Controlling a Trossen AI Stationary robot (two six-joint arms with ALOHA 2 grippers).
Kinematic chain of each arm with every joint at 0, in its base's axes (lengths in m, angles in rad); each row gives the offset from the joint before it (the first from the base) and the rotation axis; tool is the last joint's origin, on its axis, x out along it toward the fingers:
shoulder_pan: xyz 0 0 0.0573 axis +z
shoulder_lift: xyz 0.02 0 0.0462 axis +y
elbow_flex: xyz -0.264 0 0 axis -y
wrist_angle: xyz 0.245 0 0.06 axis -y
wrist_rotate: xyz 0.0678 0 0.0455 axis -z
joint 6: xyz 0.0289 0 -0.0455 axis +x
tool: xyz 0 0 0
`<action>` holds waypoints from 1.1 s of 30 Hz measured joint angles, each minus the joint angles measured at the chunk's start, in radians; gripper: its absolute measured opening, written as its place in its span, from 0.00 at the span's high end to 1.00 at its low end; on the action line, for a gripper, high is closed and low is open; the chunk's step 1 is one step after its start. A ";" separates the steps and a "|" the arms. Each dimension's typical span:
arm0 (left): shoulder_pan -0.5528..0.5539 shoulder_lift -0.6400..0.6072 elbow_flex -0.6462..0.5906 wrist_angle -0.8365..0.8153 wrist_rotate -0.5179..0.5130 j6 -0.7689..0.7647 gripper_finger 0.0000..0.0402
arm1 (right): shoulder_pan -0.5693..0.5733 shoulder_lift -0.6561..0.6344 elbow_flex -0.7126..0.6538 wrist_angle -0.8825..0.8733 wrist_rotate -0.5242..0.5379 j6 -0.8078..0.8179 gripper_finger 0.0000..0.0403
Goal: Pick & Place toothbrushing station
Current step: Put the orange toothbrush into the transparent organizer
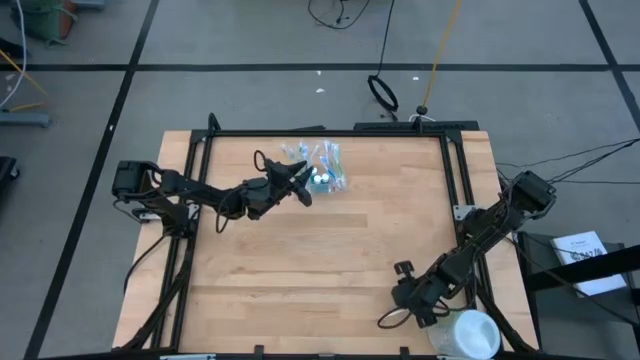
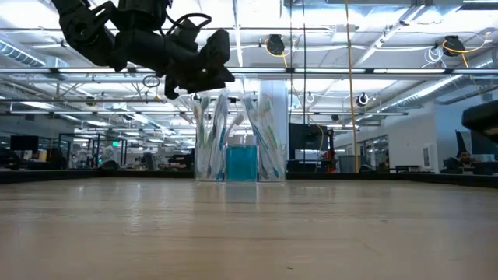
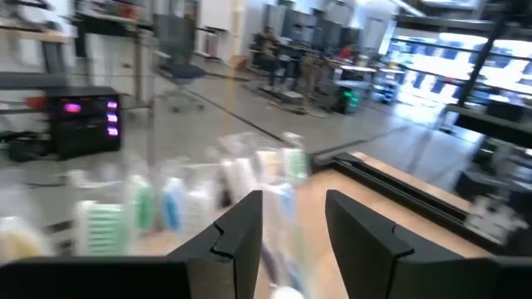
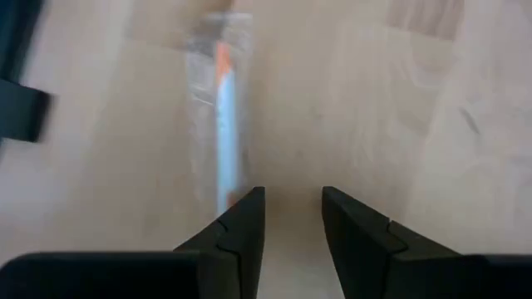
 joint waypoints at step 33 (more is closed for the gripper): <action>0.000 0.000 0.000 -0.079 0.043 -0.021 0.66 | -0.084 -0.112 -0.129 0.114 -0.094 0.026 0.82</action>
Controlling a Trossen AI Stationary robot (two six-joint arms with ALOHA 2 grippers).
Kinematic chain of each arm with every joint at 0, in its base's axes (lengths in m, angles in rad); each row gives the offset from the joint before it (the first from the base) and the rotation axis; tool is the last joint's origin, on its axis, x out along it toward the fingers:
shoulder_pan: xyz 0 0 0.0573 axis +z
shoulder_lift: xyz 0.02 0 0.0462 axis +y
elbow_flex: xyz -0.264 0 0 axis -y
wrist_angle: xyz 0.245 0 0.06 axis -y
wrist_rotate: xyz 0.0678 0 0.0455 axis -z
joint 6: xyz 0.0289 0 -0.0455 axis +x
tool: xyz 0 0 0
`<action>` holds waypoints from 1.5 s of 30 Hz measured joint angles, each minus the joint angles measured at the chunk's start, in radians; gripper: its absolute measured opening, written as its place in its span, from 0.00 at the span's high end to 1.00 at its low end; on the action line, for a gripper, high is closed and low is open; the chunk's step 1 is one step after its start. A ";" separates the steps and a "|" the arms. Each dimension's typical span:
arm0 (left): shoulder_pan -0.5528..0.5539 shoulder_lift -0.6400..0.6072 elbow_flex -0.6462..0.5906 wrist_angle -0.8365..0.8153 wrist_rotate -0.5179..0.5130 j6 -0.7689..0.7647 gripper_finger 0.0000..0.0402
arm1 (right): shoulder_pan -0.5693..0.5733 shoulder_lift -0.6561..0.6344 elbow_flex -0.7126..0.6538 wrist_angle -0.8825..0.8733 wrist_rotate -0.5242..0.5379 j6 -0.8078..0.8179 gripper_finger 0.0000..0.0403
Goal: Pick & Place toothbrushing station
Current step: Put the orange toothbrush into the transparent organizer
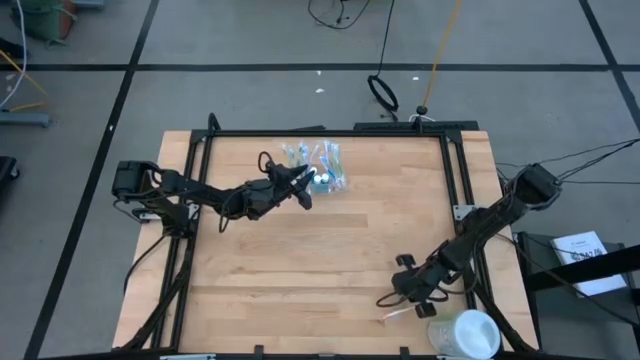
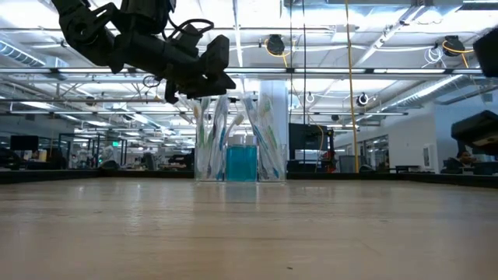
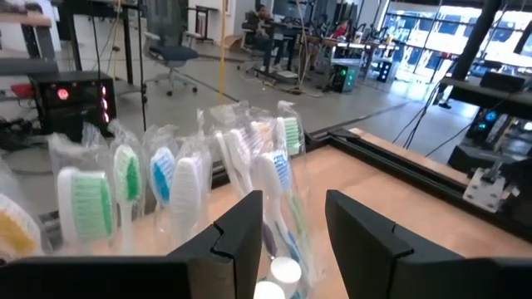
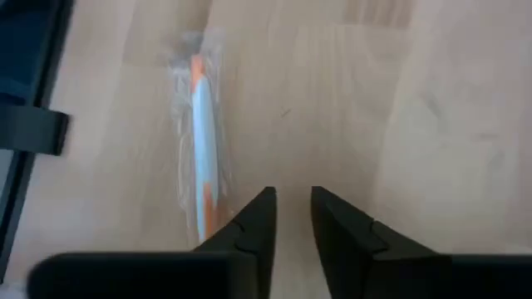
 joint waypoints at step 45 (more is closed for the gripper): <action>0.000 0.000 0.000 -0.019 0.446 -0.338 0.66 | -0.138 0.109 0.001 0.357 0.296 -1.381 0.96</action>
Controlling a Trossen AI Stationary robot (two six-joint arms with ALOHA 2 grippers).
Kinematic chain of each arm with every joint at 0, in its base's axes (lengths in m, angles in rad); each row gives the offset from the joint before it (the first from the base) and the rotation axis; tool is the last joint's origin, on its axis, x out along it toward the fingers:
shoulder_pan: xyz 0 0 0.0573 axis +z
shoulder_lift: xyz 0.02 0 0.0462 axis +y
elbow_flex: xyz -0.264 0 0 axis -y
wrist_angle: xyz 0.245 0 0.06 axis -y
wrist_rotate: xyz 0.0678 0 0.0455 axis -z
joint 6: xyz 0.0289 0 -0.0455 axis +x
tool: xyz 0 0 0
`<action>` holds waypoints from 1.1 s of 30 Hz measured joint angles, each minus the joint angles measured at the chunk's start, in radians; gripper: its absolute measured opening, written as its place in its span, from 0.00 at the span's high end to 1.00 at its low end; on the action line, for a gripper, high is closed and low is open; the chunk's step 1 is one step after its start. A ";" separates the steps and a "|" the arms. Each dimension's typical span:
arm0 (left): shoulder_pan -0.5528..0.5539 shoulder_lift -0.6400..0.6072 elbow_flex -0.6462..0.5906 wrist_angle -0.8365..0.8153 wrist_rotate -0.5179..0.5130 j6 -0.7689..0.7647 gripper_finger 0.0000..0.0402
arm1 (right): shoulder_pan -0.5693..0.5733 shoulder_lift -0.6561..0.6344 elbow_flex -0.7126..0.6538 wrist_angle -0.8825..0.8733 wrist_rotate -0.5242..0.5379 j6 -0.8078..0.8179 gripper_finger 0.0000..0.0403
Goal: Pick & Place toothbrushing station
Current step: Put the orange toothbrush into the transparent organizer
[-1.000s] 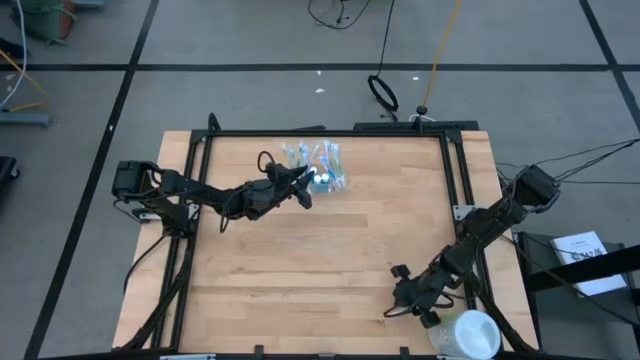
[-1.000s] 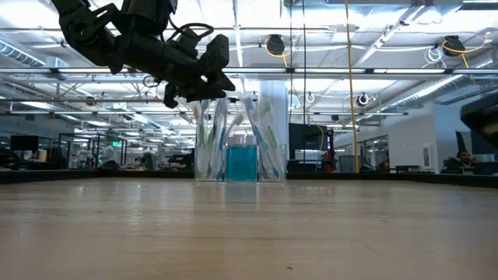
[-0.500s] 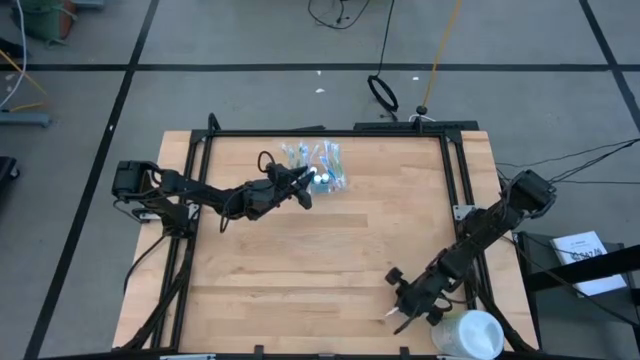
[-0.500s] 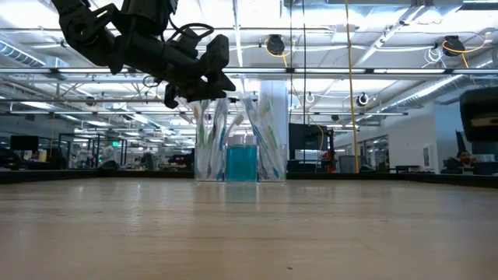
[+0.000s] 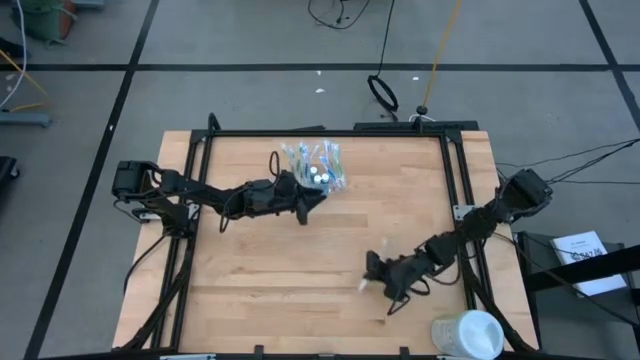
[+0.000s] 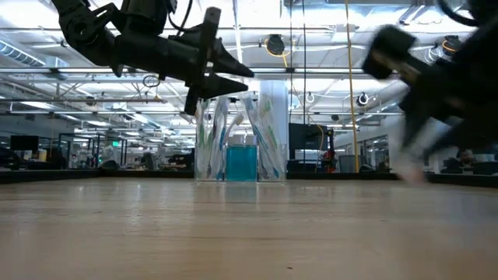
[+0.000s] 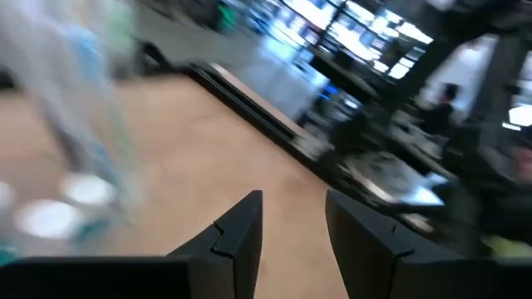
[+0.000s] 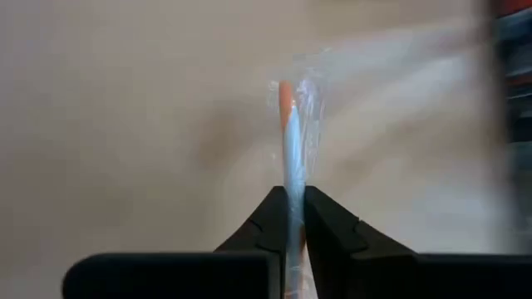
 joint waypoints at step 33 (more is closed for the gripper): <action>-0.023 0.140 0.096 -0.046 0.289 -0.133 0.37 | -0.361 0.011 0.002 0.484 -0.085 -1.174 0.95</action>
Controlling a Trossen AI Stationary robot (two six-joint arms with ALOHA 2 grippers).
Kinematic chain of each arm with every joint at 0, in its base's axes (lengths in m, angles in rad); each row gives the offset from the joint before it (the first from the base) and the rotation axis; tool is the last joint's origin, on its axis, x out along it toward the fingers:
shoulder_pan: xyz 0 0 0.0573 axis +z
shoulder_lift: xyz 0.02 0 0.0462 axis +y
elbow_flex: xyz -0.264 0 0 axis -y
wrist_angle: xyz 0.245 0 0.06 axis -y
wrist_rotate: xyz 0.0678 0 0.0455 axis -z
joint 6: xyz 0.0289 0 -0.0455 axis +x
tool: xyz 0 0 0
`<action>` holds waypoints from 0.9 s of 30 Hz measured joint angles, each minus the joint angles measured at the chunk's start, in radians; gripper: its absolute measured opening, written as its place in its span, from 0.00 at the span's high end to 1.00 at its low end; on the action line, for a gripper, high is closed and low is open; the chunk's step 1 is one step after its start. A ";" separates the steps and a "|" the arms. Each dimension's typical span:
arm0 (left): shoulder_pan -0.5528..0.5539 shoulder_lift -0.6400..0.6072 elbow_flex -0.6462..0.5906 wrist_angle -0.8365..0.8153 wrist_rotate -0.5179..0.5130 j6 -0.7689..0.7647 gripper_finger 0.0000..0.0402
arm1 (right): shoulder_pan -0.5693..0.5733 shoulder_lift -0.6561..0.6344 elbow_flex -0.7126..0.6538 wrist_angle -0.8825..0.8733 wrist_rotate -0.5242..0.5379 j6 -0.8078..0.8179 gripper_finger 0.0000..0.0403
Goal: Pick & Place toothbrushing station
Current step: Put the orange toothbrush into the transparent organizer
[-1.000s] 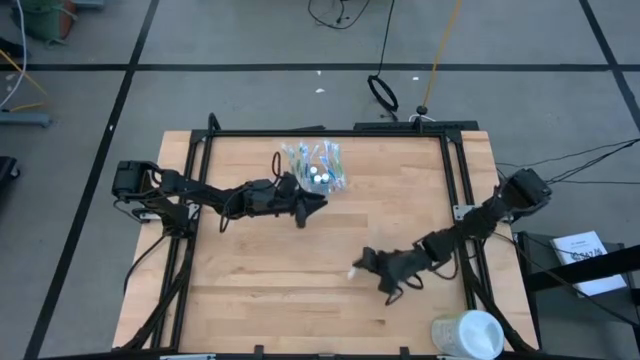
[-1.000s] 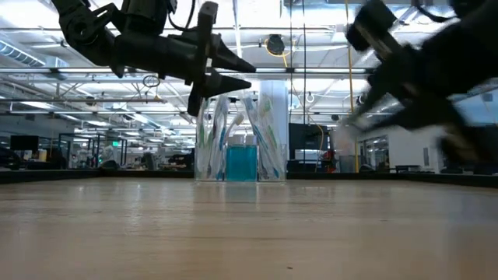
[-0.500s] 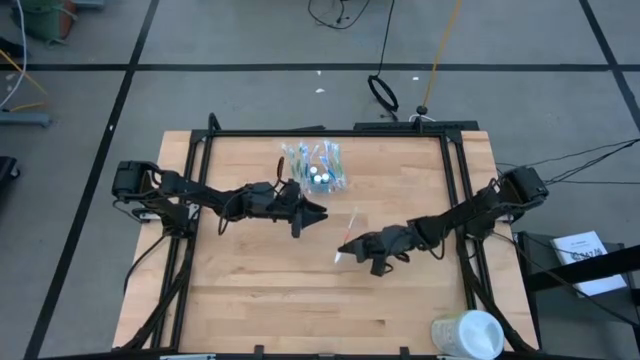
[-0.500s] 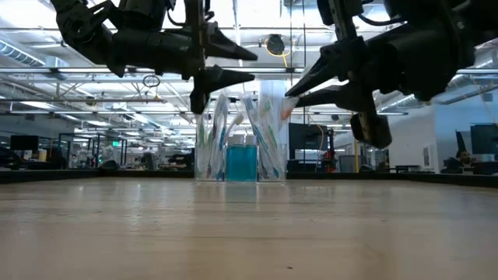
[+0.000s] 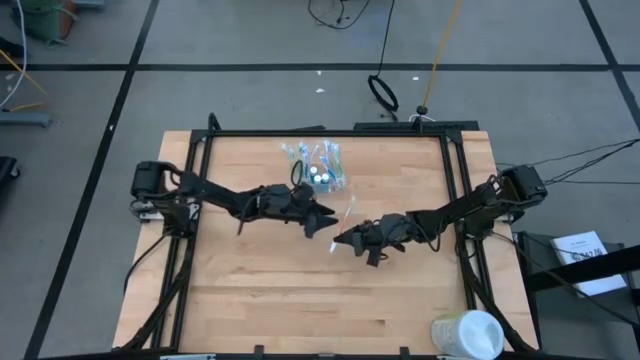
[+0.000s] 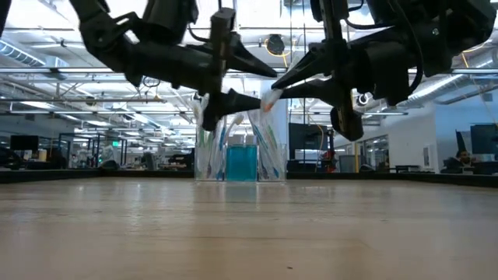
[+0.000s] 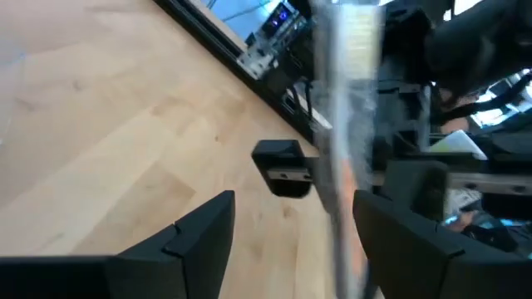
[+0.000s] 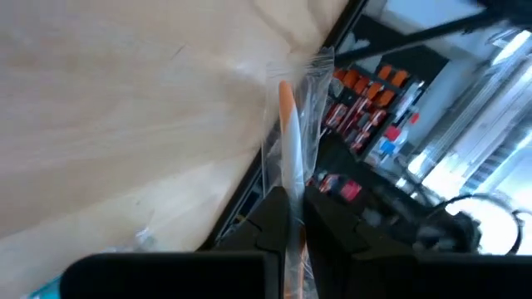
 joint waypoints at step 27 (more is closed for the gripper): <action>0.001 0.091 0.135 -0.053 0.122 0.123 0.78 | 0.003 0.000 0.002 -0.007 0.070 0.042 0.92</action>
